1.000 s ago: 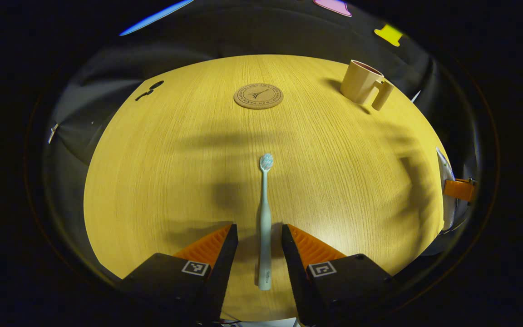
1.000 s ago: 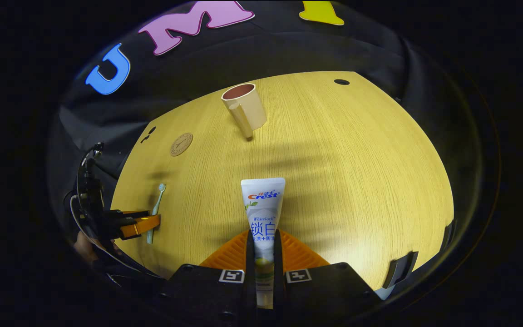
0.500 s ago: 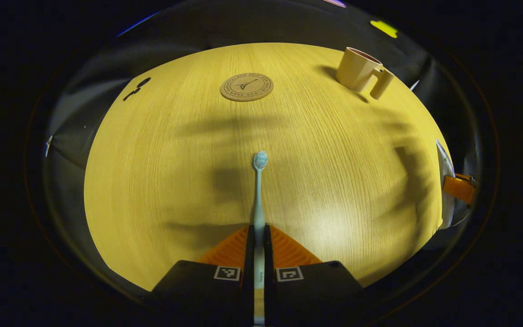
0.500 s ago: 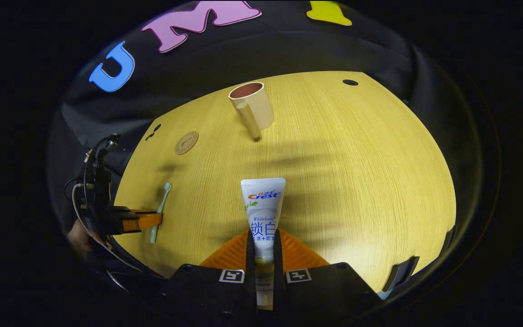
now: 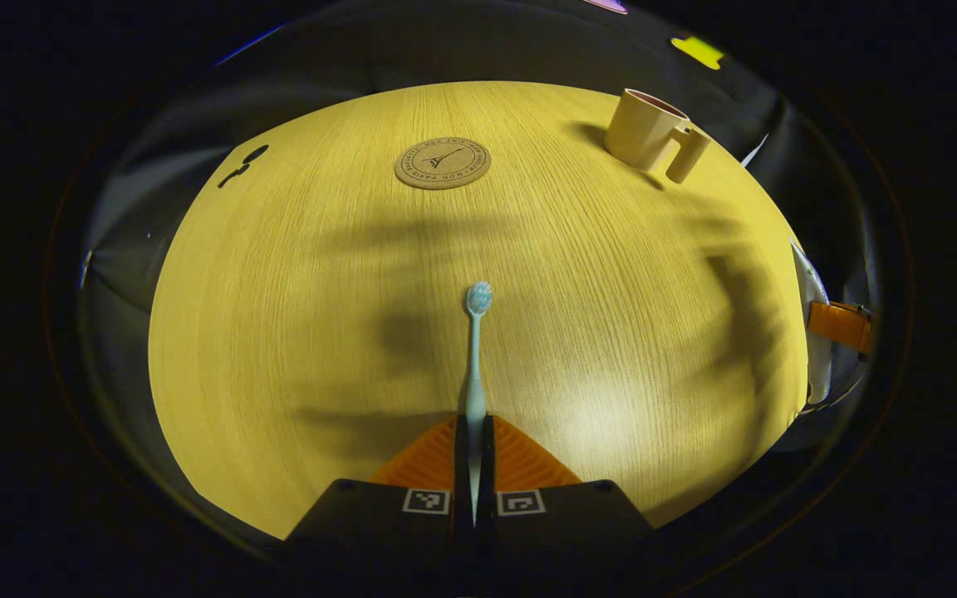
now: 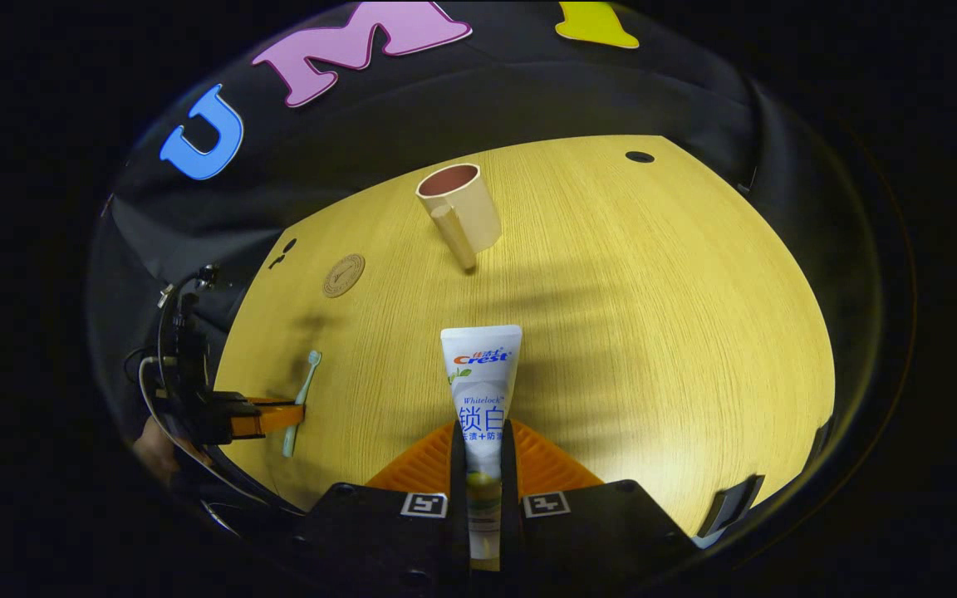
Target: Put the toothbrush and toothpaste on the desktop into the cup, then pick up the cup and place it on the coaster on the desktop.
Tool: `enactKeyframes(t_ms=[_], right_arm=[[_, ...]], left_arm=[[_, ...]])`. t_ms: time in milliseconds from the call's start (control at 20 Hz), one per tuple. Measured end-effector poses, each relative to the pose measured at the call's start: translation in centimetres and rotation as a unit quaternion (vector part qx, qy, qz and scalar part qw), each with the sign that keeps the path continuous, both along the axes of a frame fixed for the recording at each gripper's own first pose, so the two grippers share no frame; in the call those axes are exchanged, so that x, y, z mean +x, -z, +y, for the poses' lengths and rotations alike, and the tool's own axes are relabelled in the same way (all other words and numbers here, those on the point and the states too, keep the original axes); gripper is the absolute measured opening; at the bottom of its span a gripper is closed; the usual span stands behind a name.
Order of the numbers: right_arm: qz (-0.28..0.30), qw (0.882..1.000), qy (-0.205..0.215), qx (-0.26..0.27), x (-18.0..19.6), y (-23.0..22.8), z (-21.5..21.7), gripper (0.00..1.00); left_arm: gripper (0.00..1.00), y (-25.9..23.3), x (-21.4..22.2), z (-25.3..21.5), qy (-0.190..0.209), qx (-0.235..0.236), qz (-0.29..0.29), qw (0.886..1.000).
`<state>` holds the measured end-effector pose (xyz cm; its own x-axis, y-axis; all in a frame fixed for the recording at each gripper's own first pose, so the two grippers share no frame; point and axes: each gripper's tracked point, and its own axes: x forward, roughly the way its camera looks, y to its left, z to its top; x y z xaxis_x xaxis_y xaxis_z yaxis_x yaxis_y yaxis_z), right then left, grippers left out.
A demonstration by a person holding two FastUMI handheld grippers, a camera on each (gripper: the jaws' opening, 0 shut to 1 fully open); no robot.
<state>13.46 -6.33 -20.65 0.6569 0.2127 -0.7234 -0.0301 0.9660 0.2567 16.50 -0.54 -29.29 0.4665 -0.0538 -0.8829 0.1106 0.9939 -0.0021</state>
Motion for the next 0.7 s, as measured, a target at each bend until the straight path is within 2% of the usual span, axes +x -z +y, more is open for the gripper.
enactKeyframes(t_ms=[400, 700], right_arm=[[-0.076, 0.997, -0.011, -0.006, 5.3, -5.9, -0.2, 0.18], [-0.139, 0.990, -0.013, 0.008, 10.5, -12.1, 0.1, 0.18]], left_arm=[[0.06, -3.6, 0.4, 0.0, -0.032, -0.038, -0.076, 0.996], [0.06, -8.3, 0.7, -1.5, -0.026, -0.061, -0.132, 0.989]])
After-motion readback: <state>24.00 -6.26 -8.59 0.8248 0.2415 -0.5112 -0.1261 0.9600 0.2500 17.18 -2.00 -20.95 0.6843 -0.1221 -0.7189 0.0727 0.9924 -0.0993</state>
